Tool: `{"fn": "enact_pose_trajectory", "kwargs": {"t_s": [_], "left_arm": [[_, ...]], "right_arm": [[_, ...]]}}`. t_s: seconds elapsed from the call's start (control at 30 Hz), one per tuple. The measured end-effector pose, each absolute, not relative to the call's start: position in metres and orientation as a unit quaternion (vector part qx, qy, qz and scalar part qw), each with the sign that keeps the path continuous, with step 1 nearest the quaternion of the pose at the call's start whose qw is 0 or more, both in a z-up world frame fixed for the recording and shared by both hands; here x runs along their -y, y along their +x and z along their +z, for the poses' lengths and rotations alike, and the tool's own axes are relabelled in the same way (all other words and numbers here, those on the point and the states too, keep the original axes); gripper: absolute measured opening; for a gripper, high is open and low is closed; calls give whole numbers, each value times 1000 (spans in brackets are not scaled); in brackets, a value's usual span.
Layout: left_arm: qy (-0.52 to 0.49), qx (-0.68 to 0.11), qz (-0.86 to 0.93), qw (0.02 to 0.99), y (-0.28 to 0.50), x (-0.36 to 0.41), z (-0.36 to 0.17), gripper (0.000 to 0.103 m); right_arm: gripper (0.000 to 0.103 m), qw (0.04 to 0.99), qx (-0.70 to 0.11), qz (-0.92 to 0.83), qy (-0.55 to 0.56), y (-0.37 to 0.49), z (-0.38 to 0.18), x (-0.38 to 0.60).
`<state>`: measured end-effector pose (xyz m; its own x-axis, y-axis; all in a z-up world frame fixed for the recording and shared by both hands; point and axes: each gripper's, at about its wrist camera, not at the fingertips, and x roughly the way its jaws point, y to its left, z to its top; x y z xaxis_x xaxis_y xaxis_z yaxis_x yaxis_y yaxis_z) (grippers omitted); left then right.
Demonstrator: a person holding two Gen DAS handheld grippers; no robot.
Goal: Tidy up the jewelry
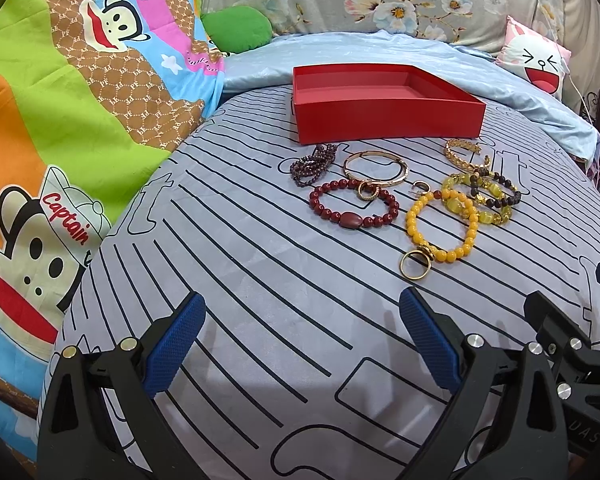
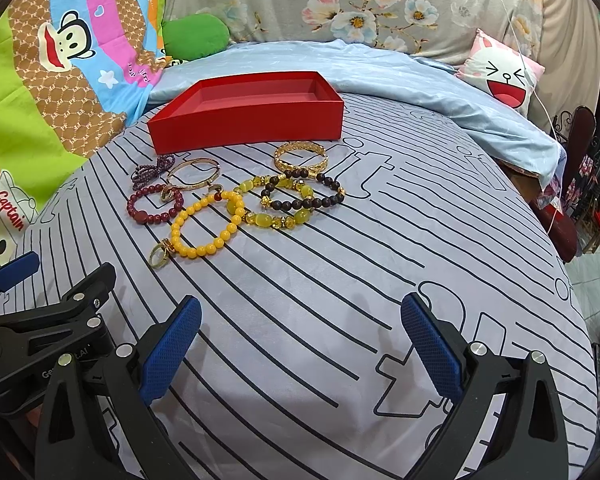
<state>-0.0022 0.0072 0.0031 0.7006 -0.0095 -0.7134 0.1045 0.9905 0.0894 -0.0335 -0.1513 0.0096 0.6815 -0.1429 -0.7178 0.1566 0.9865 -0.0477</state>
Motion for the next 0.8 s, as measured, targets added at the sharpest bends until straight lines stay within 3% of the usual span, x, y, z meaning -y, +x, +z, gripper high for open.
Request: {"fn": "enact_pose_trajectory", "kwargs": {"t_s": [0.8], "left_arm": [[58,-383,-32,921,-2,-6,4,93]], "right_arm": [[96,917,-390,-84,6,-34,9,152]]}}
